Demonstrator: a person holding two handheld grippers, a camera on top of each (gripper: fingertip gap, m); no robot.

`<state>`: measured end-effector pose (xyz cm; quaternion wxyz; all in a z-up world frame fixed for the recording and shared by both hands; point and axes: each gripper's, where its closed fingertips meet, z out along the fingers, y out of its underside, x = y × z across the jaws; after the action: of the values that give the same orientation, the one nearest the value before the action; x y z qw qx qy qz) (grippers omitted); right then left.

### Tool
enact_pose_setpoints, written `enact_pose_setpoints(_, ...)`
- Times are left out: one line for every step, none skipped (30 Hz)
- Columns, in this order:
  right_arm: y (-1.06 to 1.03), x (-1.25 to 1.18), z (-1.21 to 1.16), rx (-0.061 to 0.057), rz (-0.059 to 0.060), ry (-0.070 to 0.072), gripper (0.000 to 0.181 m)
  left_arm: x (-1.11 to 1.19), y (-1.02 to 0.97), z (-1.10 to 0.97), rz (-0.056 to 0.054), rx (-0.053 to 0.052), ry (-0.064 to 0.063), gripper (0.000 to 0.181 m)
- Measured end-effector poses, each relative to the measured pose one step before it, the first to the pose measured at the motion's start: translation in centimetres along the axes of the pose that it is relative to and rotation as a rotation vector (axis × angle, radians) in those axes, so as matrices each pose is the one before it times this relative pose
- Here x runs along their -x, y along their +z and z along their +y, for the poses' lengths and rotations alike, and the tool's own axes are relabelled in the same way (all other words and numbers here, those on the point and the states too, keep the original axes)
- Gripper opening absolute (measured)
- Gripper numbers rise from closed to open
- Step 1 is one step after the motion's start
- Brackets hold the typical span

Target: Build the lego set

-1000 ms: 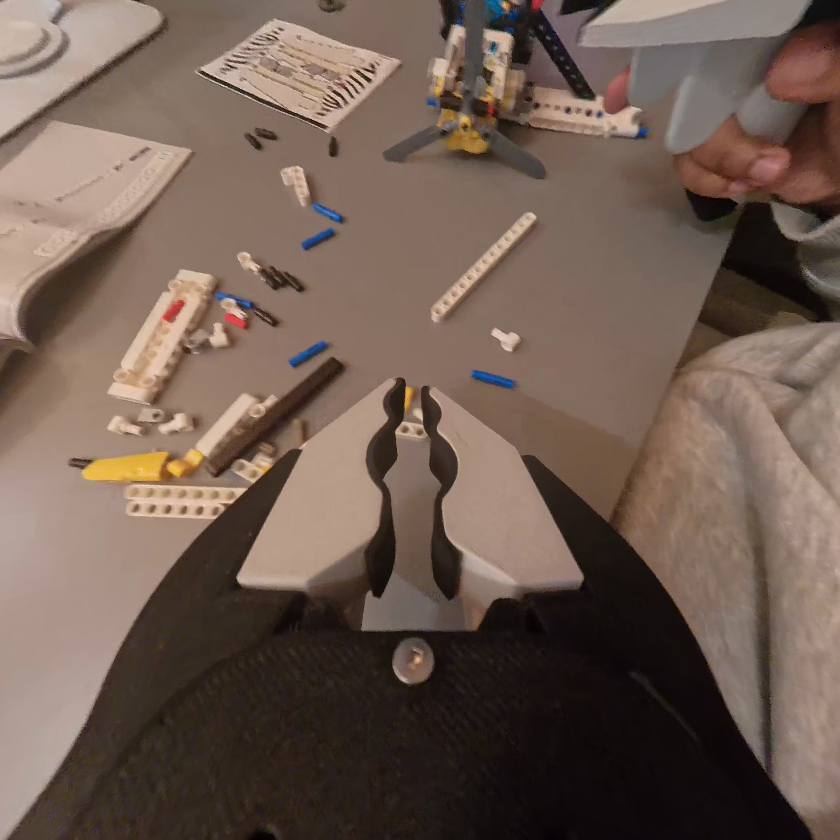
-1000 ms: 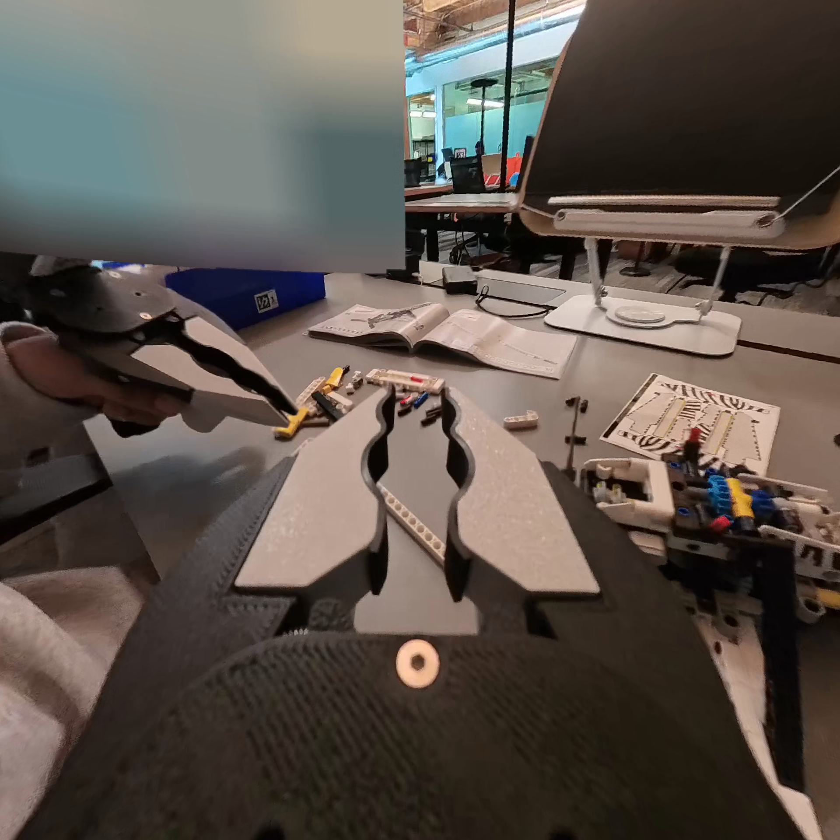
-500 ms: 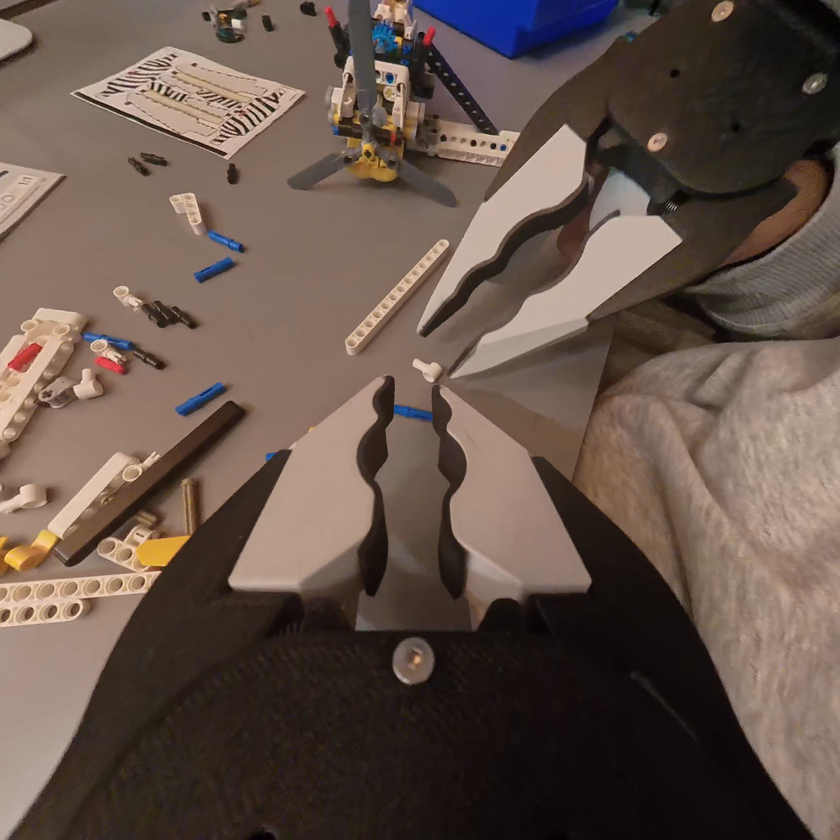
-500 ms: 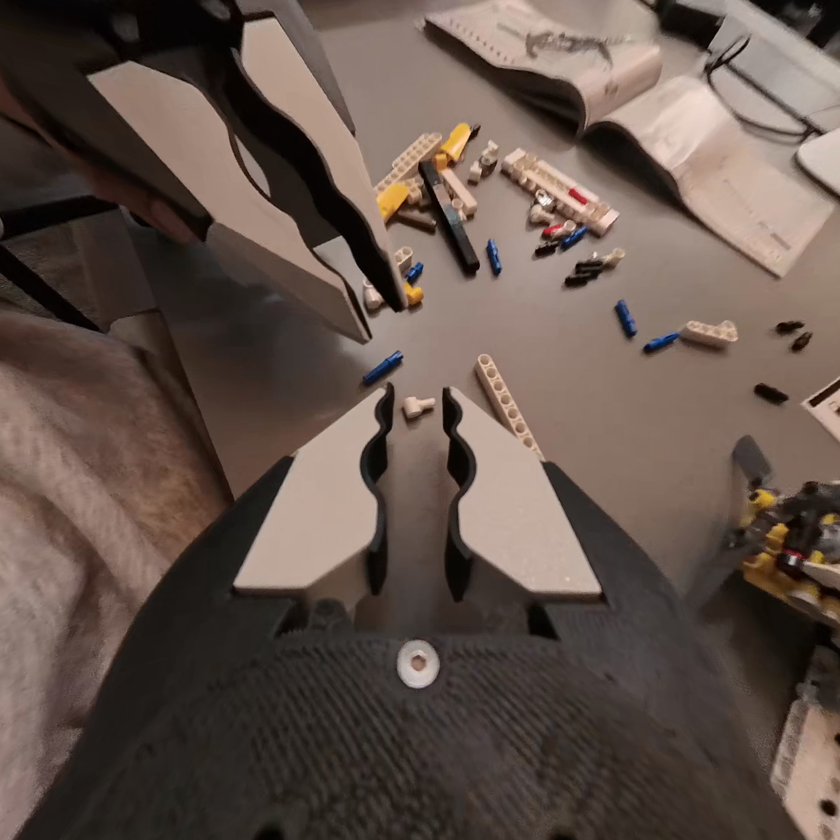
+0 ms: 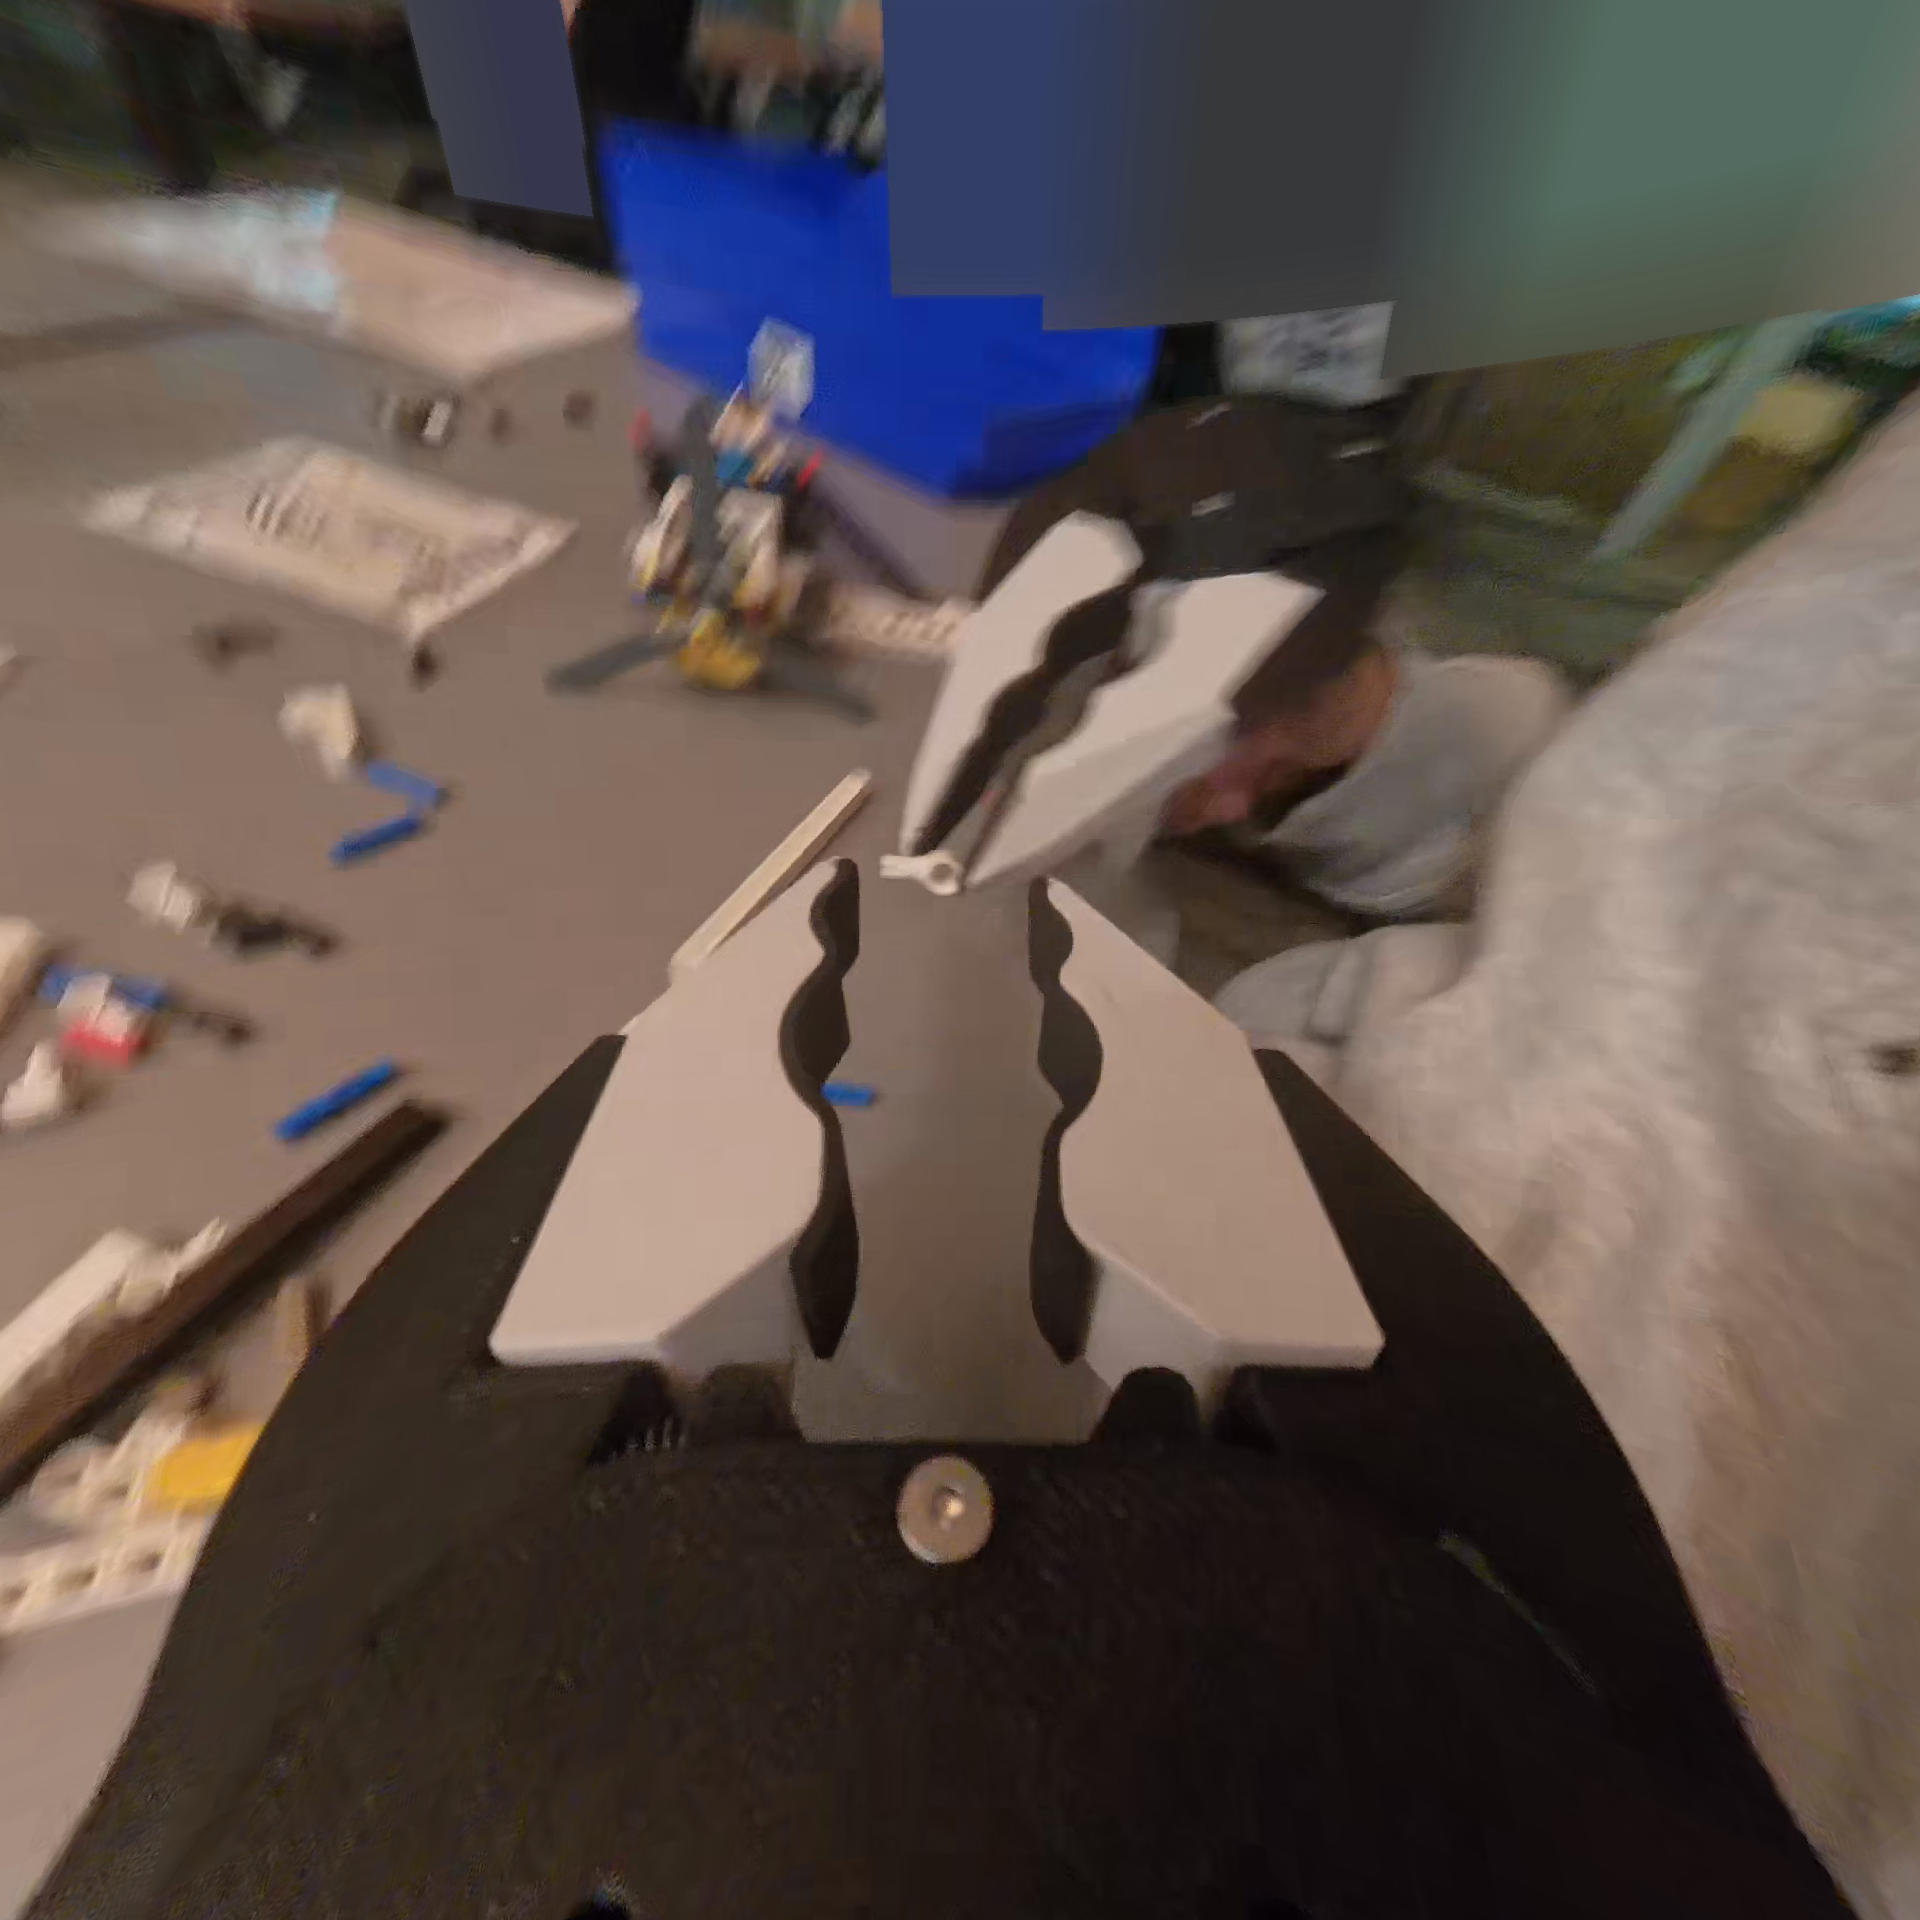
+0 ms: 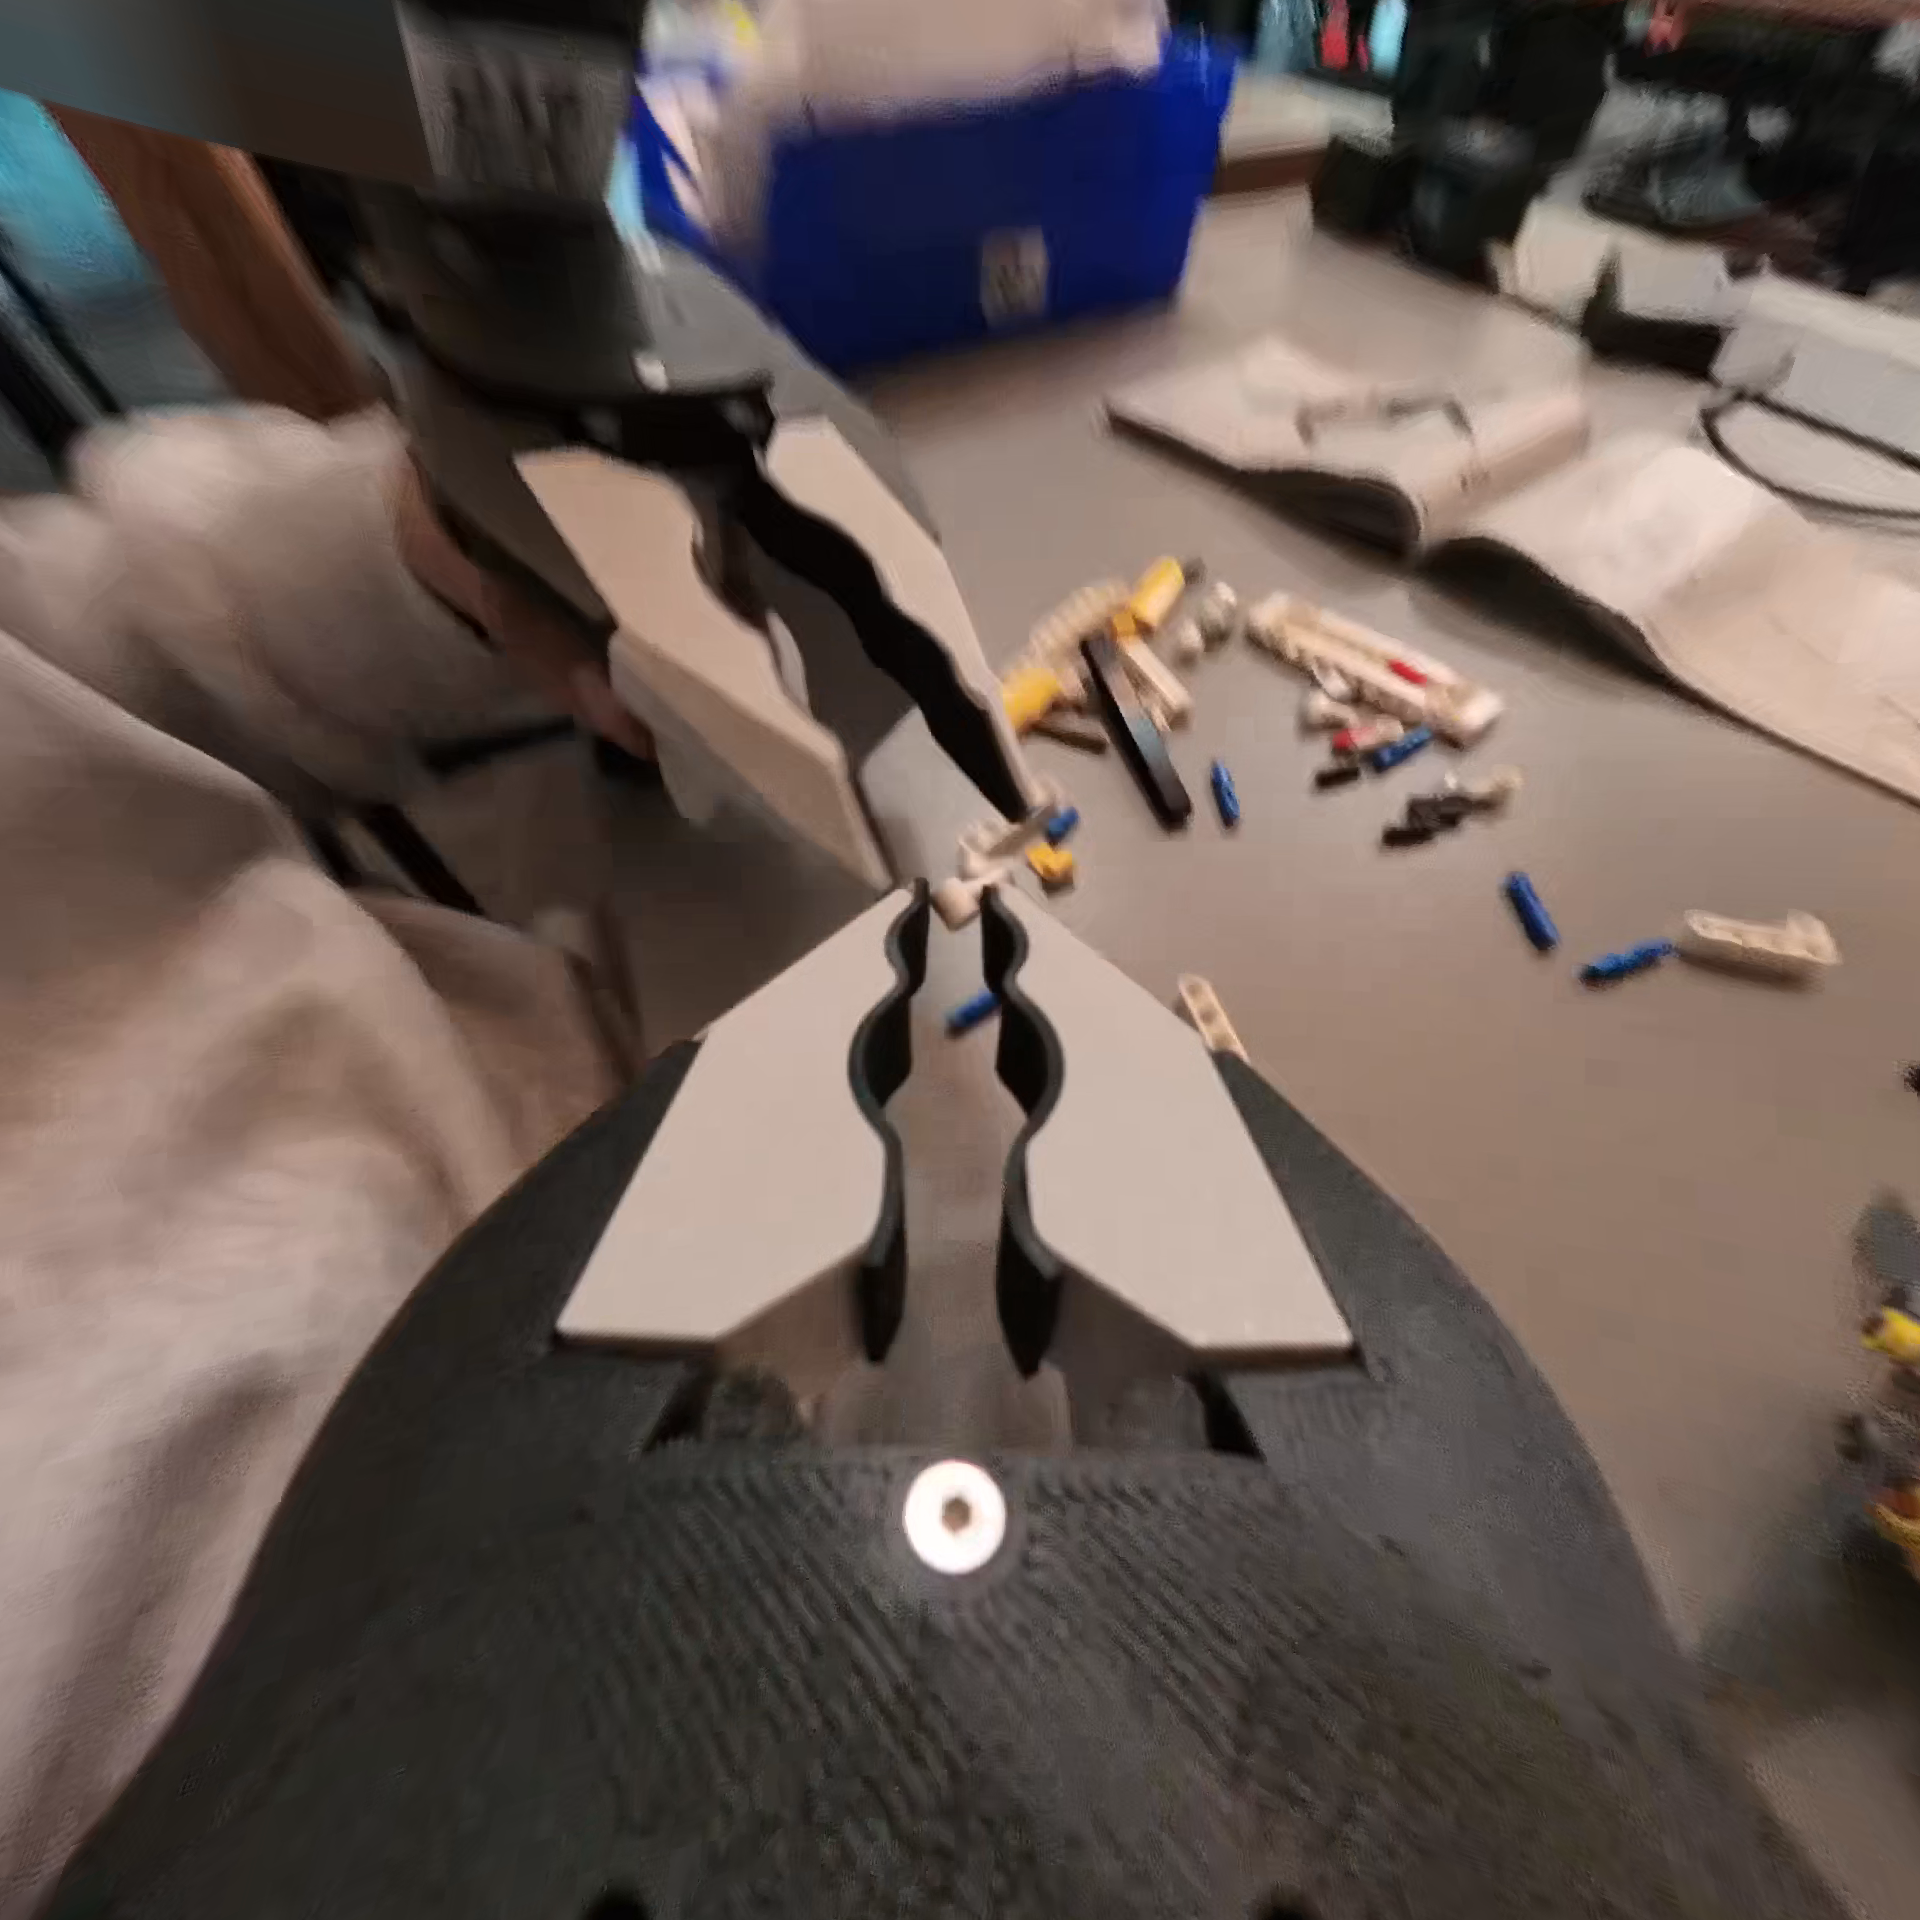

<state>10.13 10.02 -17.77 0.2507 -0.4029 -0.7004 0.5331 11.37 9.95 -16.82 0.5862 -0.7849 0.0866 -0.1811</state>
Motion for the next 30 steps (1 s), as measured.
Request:
enact_pose_setpoints(-0.771, 0.204, -1.104, -0.0784, -0.0614, 0.0865, 0.008, -1.167, -0.403, -1.262, 0.0431, -0.0785, 0.044, 0.03)
enact_pose_setpoints(-0.742, 0.233, -1.064, -0.0731, -0.0698, 0.1064, 0.008, -0.78, -0.272, -1.171, 0.0208, -0.0677, 0.0364, 0.028)
enact_pose_setpoints(-0.702, 0.441, -0.954, -0.0646, -0.0837, 0.1048, 0.008, -0.333, -0.119, -0.792, 0.0042, -0.0415, 0.0231, 0.027)
enact_pose_setpoints(-0.634, 0.552, -0.884, -0.0602, -0.0834, 0.0948, 0.008, 0.019, 0.003, -0.322, -0.0067, -0.0135, 0.0095, 0.027)
enact_pose_setpoints(-0.501, 0.511, -0.745, -0.0528, -0.0713, 0.081, 0.008, 0.054, 0.06, 0.042, -0.0041, 0.0046, 0.0014, 0.027)
enact_pose_setpoints(-0.312, 0.522, -0.465, -0.0348, -0.0635, 0.0643, 0.007, -0.043, 0.106, 0.189, 0.0028, 0.0105, -0.0004, 0.028)
enact_pose_setpoints(-0.089, 0.468, -0.153, -0.0132, -0.0512, 0.0469, 0.007, -0.117, 0.154, 0.122, 0.0041, 0.0032, 0.0026, 0.028)
enact_pose_setpoints(0.123, 0.343, 0.102, 0.0034, -0.0348, 0.0345, 0.007, -0.195, 0.171, -0.01, 0.005, -0.0047, 0.0054, 0.026)
enact_pose_setpoints(0.238, 0.292, 0.29, 0.0151, -0.0273, 0.0306, 0.008, -0.153, 0.192, -0.109, -0.0006, -0.0069, 0.0068, 0.024)
enact_pose_setpoints(0.298, 0.336, 0.368, 0.0203, -0.0293, 0.0326, 0.008, -0.102, 0.2, -0.148, -0.0046, -0.0083, 0.0095, 0.021)
enact_pose_setpoints(0.29, 0.341, 0.377, 0.021, -0.0303, 0.037, 0.008, -0.167, 0.179, -0.095, 0.0003, -0.006, 0.0118, 0.017)
enact_pose_setpoints(0.234, 0.239, 0.352, 0.0198, -0.0258, 0.041, 0.008, -0.196, 0.181, 0.015, 0.0035, -0.0014, 0.0099, 0.014)
enact_pose_setpoints(0.157, 0.07, 0.302, 0.0161, -0.0176, 0.0429, 0.008, -0.23, 0.162, 0.078, 0.0078, -0.0002, 0.0062, 0.013)
enact_pose_setpoints(0.061, -0.06, 0.226, 0.0105, -0.0096, 0.0394, 0.008, -0.297, 0.131, 0.093, 0.014, -0.0013, 0.0036, 0.012)
enact_pose_setpoints(-0.001, -0.148, 0.152, 0.0038, -0.0028, 0.0296, 0.008, -0.283, 0.102, 0.036, 0.0146, -0.0053, -0.0003, 0.011)
enact_pose_setpoints(-0.062, -0.249, 0.109, 0.0, 0.0063, 0.0182, 0.008, -0.254, 0.08, 0.045, 0.0147, -0.006, -0.0037, 0.011)
enact_pose_setpoints(-0.075, -0.228, 0.121, 0.0009, 0.0073, 0.0114, 0.008, -0.064, 0.054, 0.13, 0.0048, 0.0001, -0.0042, 0.011)
enact_pose_setpoints(-0.08, -0.127, 0.127, 0.0019, 0.002, 0.0125, 0.008, 0.039, 0.037, 0.16, 0.0001, 0.003, -0.001, 0.01)
enact_pose_setpoints(-0.089, -0.164, 0.055, -0.0009, 0.0056, 0.0125, 0.008, 0.163, 0.022, 0.114, -0.0087, 0.0019, -0.0005, 0.008)
enact_pose_setpoints(-0.09, -0.231, -0.032, -0.006, 0.0088, 0.0111, 0.008, 0.215, 0.025, 0.144, -0.0118, 0.0041, 0.0027, 0.007)
enact_pose_setpoints(-0.067, -0.181, -0.033, -0.007, 0.0048, 0.0115, 0.008, 0.165, 0.008, 0.112, -0.007, 0.0039, 0.0034, 0.005)
enact_pose_setpoints(-0.04, -0.162, -0.065, -0.0073, 0.0033, 0.0095, 0.008, 0.174, 0.003, 0.098, -0.0047, 0.0045, -0.0033, 0.005)
enact_pose_setpoints(-0.031, -0.192, -0.092, -0.0094, 0.0068, 0.0064, 0.008, 0.187, 0.014, 0.114, -0.0017, 0.0061, -0.0113, 0.004)
enact_pose_setpoints(-0.021, -0.17, -0.046, -0.0055, 0.0078, 0.0034, 0.008, 0.09, -0.017, 0.097, 0.0044, 0.0043, -0.0131, 0.004)
enact_pose_setpoints(-0.021, -0.17, -0.028, -0.0024, 0.0104, -0.0006, 0.008, 0.159, 0.004, 0.115, -0.0017, 0.0051, -0.0143, 0.004)
enact_pose_setpoints(-0.042, -0.257, -0.111, -0.0061, 0.0187, -0.0041, 0.008, 0.3, 0.037, 0.179, -0.0115, 0.0093, -0.012, 0.004)
enact_pose_setpoints(-0.05, -0.274, -0.156, -0.0082, 0.0222, -0.0074, 0.008, 0.264, 0.034, 0.106, -0.0111, 0.0062, -0.0109, 0.003)
enact_pose_setpoints(-0.042, -0.199, -0.161, -0.0087, 0.0183, -0.0093, 0.008, 0.21, 0.034, 0.052, -0.0078, 0.0038, -0.0104, 0.003)
enact_pose_setpoints(-0.07, -0.212, -0.257, -0.016, 0.019, -0.0078, 0.008, 0.238, 0.039, 0.076, -0.0083, 0.006, -0.0117, 0.002)
enact_pose_setpoints(-0.166, -0.227, -0.456, -0.0285, 0.0214, -0.0088, 0.008, 0.132, 0.012, 0.077, 0.0003, 0.0062, -0.0111, 0.002)
